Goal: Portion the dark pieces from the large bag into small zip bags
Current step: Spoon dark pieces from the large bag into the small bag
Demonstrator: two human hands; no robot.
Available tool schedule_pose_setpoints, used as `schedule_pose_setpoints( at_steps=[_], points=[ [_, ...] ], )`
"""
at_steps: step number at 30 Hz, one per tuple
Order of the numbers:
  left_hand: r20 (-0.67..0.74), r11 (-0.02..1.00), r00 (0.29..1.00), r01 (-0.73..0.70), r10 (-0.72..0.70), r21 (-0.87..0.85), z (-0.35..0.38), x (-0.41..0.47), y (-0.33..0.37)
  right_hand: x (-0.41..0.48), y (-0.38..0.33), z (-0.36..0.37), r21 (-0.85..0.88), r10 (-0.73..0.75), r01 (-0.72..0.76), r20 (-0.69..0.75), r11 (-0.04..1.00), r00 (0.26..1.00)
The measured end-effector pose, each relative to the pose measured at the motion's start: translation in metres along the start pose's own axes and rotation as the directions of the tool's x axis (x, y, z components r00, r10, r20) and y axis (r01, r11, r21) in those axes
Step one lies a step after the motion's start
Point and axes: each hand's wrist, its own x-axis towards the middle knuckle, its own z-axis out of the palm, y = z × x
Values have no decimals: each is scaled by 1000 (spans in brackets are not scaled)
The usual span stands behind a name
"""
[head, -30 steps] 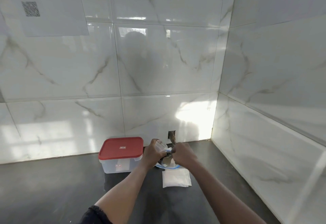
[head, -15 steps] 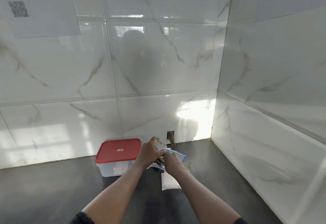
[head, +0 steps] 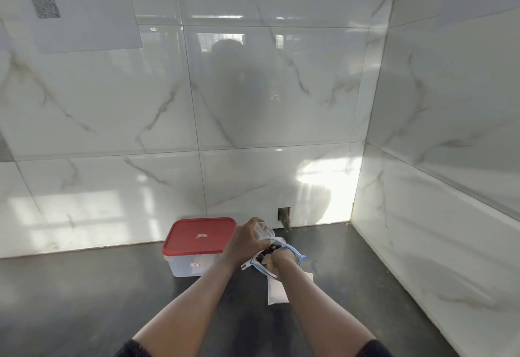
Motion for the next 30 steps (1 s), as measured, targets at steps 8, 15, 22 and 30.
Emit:
schedule_pose_setpoints(
  at_steps=[8, 15, 22, 30],
  points=[
    [-8, 1000, 1000, 3, -3, -1, -3, 1, 0, 26, 5, 11, 76, 145, -143, -15, 987, 989],
    [-11, 1000, 1000, 21, -21, 1, -2, 2, -6, 0, 1, 4, -12, -25, 25, 43, 1000, 999],
    [-23, 1000, 1000, 20, -20, -1, -2, 4, -7, -4, 2, -4, -841, -396, 369, 206, 395, 895],
    [-4, 1000, 1000, 11, -12, -11, 1, 3, -1, -18, -1, -7, -610, -274, 274, 95, 744, 957]
  ],
)
